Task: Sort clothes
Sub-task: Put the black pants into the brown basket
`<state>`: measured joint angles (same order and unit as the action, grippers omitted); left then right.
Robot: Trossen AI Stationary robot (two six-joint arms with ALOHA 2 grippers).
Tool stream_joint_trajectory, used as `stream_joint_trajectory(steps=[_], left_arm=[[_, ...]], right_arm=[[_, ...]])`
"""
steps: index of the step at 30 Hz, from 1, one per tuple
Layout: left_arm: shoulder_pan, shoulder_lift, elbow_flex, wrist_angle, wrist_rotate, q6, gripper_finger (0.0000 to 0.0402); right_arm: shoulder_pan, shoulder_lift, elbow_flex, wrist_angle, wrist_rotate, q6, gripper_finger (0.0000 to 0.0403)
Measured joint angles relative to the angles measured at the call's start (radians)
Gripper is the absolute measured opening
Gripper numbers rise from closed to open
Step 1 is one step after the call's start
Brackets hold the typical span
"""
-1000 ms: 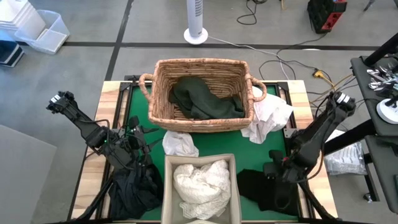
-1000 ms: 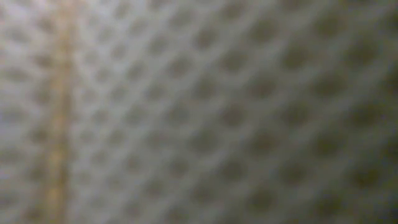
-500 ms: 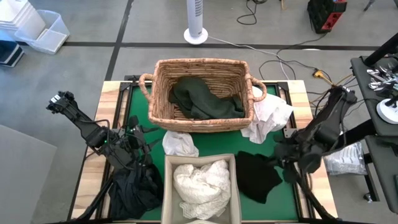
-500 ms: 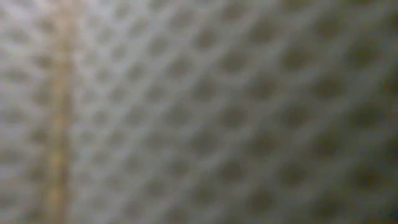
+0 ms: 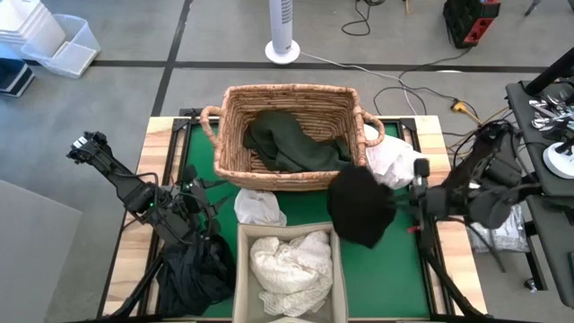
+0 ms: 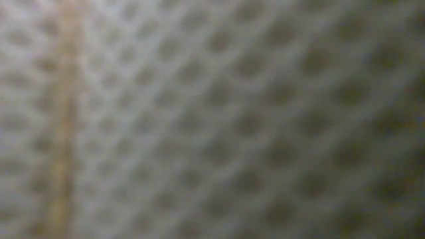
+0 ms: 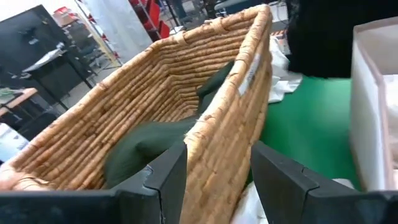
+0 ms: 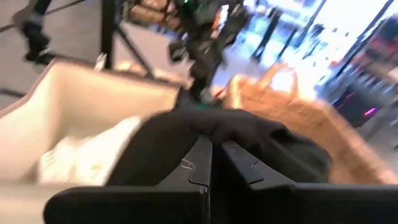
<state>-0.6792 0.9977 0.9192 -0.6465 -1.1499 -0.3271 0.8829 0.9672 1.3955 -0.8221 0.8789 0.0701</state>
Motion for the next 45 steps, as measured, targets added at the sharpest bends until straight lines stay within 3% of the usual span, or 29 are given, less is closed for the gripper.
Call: stream_joint_trajectory(steps=[5,12,18,34,38,45], left_arm=[[0.0,0.0,0.0,-0.002,-0.042,0.0,0.0157],[0.0,0.0,0.0,-0.006,-0.119,0.027,0.0157],[0.0,0.0,0.0,-0.006,-0.149,0.04,0.0157],[0.0,-0.001,0.0,-0.008,-0.229,0.083,0.0157],[0.0,-0.002,0.001,-0.008,-0.234,0.083,0.0157],[0.0,-0.002,0.018,-0.007,-0.259,0.083,0.0157]], right_arm=[[0.0,0.067,0.162,0.059,0.047,-0.221,0.0009],[-0.006,0.149,0.313,0.303,0.092,-0.614,0.0009],[-0.072,0.198,0.42,0.457,0.09,-0.802,0.0009],[-0.45,0.346,0.651,0.509,-0.042,-0.926,0.0009],[-0.571,0.39,0.666,0.506,-0.059,-0.904,0.0009],[-0.729,0.47,0.67,0.489,-0.181,-0.816,0.0009]])
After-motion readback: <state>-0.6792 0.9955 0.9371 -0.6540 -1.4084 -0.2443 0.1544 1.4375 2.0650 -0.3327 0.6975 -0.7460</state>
